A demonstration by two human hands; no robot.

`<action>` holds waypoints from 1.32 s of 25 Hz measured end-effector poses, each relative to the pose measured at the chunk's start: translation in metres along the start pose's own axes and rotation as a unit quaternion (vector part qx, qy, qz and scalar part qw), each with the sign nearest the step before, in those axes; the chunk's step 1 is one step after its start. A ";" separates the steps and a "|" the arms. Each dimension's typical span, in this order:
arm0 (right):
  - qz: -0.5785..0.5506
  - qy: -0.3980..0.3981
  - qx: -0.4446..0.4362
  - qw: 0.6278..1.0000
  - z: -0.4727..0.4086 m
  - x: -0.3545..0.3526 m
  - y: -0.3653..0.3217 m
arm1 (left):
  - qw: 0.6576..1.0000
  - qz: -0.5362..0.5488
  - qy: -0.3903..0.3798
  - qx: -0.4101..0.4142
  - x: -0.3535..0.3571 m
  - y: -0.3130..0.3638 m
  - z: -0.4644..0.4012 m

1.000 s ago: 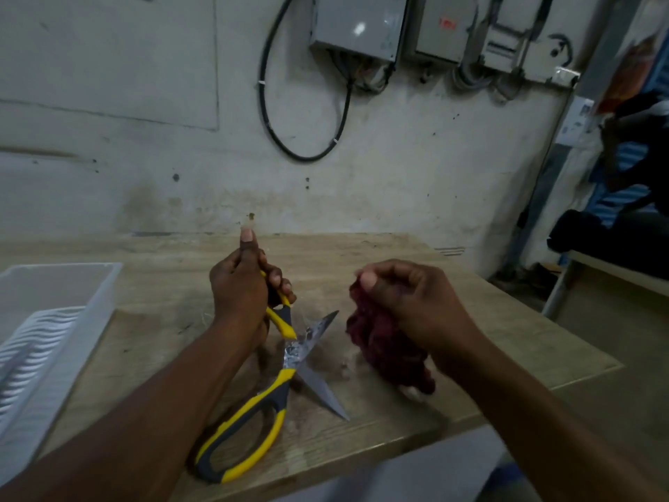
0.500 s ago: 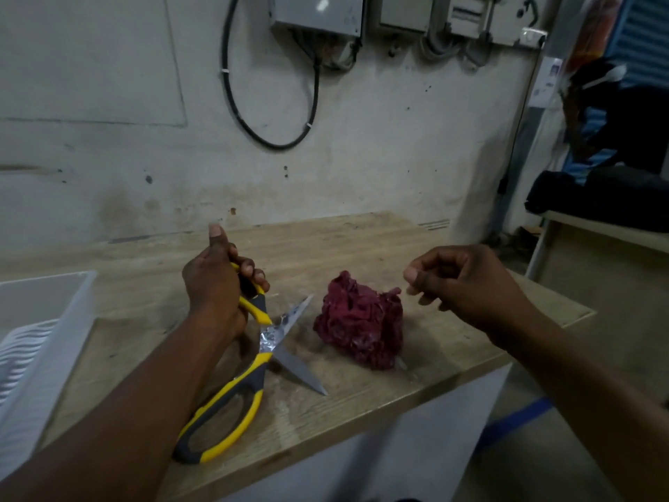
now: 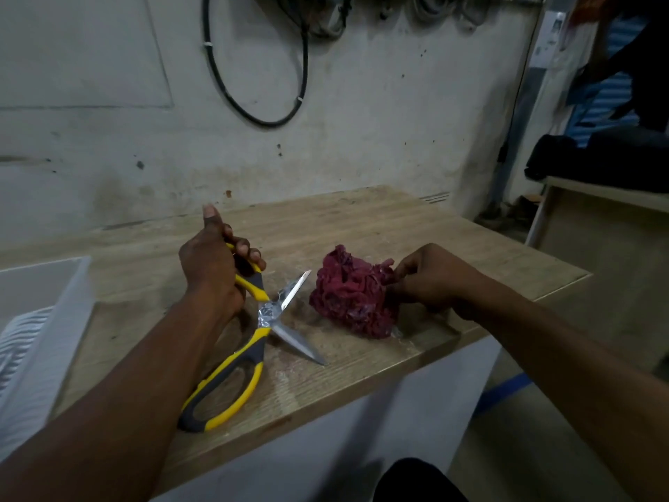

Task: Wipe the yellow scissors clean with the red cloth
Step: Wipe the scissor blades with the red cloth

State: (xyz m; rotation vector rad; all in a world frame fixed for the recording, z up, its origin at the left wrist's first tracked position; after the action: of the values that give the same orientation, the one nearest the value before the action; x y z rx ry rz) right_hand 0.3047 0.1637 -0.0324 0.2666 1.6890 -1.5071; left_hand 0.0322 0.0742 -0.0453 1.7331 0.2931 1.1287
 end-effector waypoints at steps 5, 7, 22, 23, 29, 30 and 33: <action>-0.248 0.022 -0.007 0.969 -0.006 -0.038 -0.010 | 1.000 0.008 -0.004 -0.011 -0.003 0.000 0.000; -0.348 0.008 -0.031 0.937 -0.006 -0.055 -0.015 | 1.000 0.011 -0.004 -0.016 -0.001 0.001 0.001; -0.029 -0.192 -0.388 0.901 0.057 -0.047 -0.041 | 0.999 0.023 0.011 -0.024 0.005 0.003 -0.002; 0.039 -0.250 -0.384 0.888 0.064 -0.044 -0.036 | 0.999 0.025 0.012 -0.026 0.005 0.003 -0.002; 0.001 -0.289 -0.319 0.903 0.081 -0.034 0.003 | 1.000 0.015 0.000 -0.014 0.007 0.004 0.004; -0.048 -0.233 -0.300 0.924 0.080 -0.037 0.004 | 1.000 0.014 -0.002 -0.013 0.007 0.004 0.005; -0.046 -0.009 -0.223 0.974 0.079 -0.041 0.005 | 1.000 0.011 -0.009 -0.015 0.007 0.003 0.006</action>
State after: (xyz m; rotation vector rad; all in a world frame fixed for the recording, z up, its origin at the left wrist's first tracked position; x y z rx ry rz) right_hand 0.3685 0.1089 -0.0020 -0.0641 1.9918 -1.1463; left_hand 0.0399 0.0736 -0.0391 1.7232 0.2447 1.1270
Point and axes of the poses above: each hand's wrist, its own z-axis away from the middle knuckle, its own x-axis out of the palm, y = z × x, the point moved 2 cm from there along -z, towards the middle knuckle, and after that the axes turned 1 degree about -z, right-handed, at the moved point
